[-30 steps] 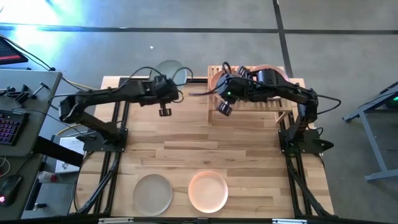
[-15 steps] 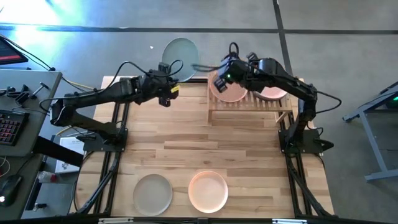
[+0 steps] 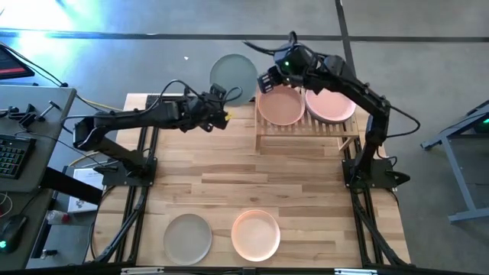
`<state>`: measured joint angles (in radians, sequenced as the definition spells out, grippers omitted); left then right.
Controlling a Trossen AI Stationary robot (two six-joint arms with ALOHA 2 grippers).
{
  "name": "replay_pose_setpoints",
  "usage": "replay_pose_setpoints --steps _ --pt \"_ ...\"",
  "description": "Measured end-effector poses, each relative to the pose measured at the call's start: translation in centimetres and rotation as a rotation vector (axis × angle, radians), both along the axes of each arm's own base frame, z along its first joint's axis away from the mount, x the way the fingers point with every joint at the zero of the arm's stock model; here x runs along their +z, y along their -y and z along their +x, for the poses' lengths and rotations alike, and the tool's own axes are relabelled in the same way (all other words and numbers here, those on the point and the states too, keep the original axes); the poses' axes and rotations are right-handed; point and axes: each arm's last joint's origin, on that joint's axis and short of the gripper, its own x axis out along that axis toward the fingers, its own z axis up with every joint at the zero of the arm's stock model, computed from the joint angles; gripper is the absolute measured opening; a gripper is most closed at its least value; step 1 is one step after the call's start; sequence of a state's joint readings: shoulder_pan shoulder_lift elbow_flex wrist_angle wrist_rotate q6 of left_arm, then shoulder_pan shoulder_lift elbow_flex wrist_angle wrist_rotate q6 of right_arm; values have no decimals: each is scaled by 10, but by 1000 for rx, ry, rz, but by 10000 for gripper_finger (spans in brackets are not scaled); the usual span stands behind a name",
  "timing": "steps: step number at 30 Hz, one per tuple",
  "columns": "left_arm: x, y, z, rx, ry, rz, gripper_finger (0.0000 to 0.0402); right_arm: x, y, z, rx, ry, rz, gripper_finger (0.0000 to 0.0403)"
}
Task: Place and stack plates onto a shelf
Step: Stack the light blue plate on the top of the light brown plate on the shelf
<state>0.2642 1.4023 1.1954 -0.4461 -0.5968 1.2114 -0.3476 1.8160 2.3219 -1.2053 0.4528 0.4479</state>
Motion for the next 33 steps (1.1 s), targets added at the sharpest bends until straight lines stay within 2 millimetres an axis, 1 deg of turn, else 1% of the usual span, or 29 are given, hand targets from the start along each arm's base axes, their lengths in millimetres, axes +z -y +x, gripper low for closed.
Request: replay_pose_setpoints --steps 6,10,15,21,24,33 --pt "-9 10 11 -45 -35 -4 5 -2 15 -6 -16 43 86 64" --pt "-14 15 15 -62 -49 -8 5 -5 19 -9 -22 53 152 64" --pt "-18 20 19 -81 -59 -11 5 -12 19 -6 -15 18 194 64" --pt "-14 23 22 -79 -5 -7 5 -23 16 5 -3 -27 228 64" --pt "-13 23 22 -79 -8 9 5 -27 14 9 10 -43 230 64" --pt "-13 23 23 -75 -1 10 5 -33 14 14 11 -70 238 64"
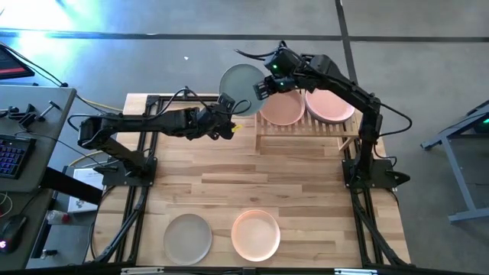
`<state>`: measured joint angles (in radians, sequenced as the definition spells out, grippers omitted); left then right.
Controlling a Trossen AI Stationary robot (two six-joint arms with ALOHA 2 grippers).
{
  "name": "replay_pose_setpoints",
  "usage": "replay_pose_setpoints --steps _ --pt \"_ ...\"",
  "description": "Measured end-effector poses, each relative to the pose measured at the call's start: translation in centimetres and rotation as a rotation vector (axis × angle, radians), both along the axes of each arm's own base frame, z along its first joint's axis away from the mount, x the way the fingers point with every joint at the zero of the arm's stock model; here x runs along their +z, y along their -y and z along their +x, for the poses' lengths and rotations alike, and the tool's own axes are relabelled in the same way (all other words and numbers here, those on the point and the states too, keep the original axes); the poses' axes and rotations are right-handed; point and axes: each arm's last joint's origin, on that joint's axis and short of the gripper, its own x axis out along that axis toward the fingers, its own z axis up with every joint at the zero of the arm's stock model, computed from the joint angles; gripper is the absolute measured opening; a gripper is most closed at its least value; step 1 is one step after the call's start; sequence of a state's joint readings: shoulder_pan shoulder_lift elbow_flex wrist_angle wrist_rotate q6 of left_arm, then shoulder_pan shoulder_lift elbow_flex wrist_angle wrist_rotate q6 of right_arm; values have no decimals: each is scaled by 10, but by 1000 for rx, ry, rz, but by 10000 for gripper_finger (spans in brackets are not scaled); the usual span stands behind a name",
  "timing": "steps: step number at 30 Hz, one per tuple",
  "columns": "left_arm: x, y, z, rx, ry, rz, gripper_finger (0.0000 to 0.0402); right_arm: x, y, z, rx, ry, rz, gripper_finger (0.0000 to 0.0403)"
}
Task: Place and stack plates onto a shelf
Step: Stack the light blue plate on the top of the light brown plate on the shelf
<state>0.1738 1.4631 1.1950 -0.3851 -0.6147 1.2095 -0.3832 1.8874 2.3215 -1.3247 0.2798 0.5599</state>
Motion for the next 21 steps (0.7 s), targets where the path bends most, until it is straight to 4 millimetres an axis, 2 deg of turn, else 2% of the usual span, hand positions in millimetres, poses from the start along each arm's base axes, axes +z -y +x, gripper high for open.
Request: replay_pose_setpoints --steps 8,21 --pt "3 5 3 -21 32 9 5 -2 2 1 -5 -9 0 56" --pt "3 8 4 -31 41 4 5 -5 2 3 23 -33 -12 5"
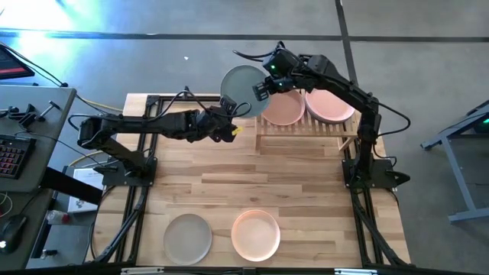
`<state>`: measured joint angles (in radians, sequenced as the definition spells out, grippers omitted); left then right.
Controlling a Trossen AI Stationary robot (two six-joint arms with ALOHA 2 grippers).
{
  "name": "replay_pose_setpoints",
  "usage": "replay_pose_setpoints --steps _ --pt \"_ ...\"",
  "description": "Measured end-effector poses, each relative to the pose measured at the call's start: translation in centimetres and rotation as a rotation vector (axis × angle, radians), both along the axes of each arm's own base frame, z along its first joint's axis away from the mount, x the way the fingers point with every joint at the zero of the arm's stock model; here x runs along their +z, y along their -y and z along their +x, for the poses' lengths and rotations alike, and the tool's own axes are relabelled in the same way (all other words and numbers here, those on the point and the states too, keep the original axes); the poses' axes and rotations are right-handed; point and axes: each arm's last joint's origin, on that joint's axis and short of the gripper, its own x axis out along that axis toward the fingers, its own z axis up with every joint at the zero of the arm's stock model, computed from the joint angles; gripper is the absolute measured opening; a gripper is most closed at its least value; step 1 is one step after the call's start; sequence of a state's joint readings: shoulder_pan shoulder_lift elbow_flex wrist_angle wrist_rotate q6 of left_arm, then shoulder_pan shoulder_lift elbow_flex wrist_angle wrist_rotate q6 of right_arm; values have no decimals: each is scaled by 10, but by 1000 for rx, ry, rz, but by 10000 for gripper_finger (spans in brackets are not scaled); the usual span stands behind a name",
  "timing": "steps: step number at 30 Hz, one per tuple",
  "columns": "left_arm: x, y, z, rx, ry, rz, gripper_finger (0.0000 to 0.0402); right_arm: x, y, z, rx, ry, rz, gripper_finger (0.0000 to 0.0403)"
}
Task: Place and stack plates onto a shelf
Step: Stack the light blue plate on the top of the light brown plate on the shelf
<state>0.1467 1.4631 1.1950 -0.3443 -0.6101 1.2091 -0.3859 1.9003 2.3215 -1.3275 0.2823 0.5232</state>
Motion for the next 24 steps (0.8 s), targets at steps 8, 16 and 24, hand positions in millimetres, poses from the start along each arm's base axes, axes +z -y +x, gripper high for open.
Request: replay_pose_setpoints --steps 8,16,24 --pt "0 1 1 -29 8 -21 7 0 0 0 1 5 15 2" --pt "-1 1 2 -29 27 -48 38 -1 -1 0 -1 6 27 1" --pt "-1 1 2 119 190 -173 79 -2 0 -2 0 -13 29 0"
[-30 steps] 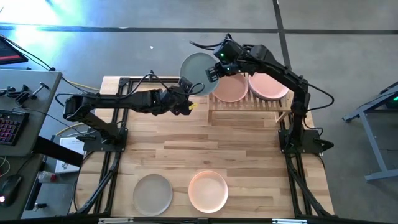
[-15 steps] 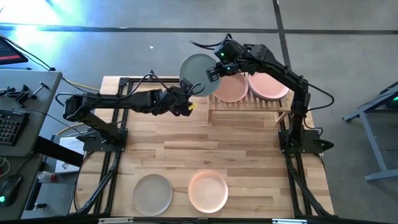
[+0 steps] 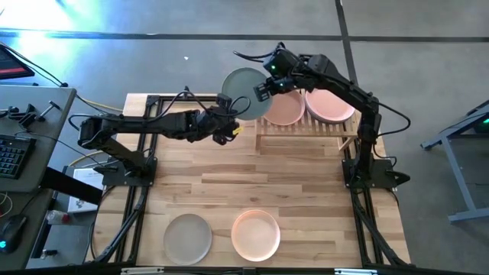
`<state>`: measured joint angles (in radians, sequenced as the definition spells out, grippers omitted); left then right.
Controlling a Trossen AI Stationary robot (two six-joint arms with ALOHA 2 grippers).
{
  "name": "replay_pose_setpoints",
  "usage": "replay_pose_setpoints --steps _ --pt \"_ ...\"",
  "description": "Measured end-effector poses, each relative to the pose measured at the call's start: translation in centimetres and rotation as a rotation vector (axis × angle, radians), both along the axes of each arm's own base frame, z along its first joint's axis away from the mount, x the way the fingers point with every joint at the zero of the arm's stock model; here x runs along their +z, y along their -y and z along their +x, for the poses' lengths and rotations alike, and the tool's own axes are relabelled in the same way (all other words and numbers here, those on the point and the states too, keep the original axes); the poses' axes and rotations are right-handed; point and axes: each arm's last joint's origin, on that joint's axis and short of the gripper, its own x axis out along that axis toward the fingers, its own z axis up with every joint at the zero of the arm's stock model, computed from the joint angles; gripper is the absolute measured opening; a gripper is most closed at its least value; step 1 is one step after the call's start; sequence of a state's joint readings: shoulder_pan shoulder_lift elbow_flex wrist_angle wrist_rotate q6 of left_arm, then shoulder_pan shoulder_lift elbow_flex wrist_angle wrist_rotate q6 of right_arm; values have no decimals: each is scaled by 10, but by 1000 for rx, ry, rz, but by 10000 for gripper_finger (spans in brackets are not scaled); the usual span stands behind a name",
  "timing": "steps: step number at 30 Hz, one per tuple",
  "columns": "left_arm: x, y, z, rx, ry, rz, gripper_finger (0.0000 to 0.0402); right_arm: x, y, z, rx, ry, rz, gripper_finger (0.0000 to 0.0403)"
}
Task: Place and stack plates onto a shelf
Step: Stack the light blue plate on the top of the light brown plate on the shelf
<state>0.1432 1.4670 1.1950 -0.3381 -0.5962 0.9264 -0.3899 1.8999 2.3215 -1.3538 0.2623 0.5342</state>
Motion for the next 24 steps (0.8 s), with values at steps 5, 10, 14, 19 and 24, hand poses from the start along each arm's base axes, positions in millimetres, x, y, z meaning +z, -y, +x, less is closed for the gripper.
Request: replay_pose_setpoints --steps 5,10,14,19,24 --pt "0 7 0 70 33 5 82 1 9 -7 3 -31 -12 0" --pt "2 12 -1 148 51 52 79 4 21 -23 -25 -69 -16 0" --pt "2 13 -1 183 97 23 79 11 32 -38 -29 -78 -44 0" --pt "2 13 -1 234 178 -40 79 19 49 -60 -17 -80 -55 0" --pt "1 13 -1 277 249 -97 78 19 71 -83 38 -64 23 0"
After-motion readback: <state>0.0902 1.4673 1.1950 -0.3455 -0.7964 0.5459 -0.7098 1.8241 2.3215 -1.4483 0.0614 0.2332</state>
